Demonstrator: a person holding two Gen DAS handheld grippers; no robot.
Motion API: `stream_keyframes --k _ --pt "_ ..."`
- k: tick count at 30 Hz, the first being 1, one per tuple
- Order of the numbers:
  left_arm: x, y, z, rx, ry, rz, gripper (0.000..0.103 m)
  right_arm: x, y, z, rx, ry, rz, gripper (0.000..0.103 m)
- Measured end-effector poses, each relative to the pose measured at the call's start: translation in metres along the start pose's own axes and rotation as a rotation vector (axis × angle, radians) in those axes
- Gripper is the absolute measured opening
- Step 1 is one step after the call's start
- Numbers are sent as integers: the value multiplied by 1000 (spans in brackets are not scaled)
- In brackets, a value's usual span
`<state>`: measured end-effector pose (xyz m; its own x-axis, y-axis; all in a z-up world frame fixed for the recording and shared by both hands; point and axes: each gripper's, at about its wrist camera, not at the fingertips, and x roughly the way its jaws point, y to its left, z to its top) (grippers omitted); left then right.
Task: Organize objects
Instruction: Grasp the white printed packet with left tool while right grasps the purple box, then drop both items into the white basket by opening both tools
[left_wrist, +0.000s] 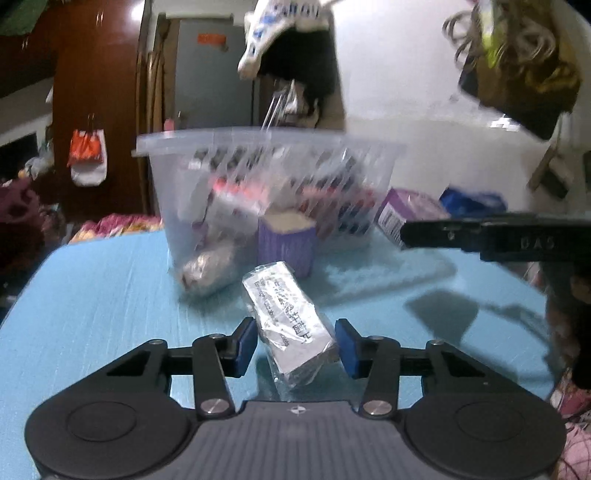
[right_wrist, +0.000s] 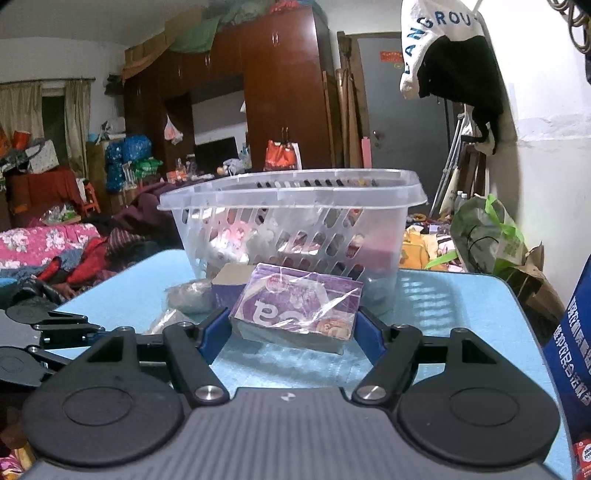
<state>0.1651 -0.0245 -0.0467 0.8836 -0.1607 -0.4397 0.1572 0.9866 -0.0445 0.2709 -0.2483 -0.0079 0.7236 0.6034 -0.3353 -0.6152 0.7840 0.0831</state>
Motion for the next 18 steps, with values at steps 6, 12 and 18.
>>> stream_keyframes --k 6,12,18 --pt "-38 13 30 -29 -228 -13 50 -34 7 18 11 -154 56 74" --pt "-23 38 142 12 -316 3 50 -18 22 108 -127 -267 -24 74" --pt "50 60 174 -21 -157 38 78 54 12 145 -174 -138 -98 92"
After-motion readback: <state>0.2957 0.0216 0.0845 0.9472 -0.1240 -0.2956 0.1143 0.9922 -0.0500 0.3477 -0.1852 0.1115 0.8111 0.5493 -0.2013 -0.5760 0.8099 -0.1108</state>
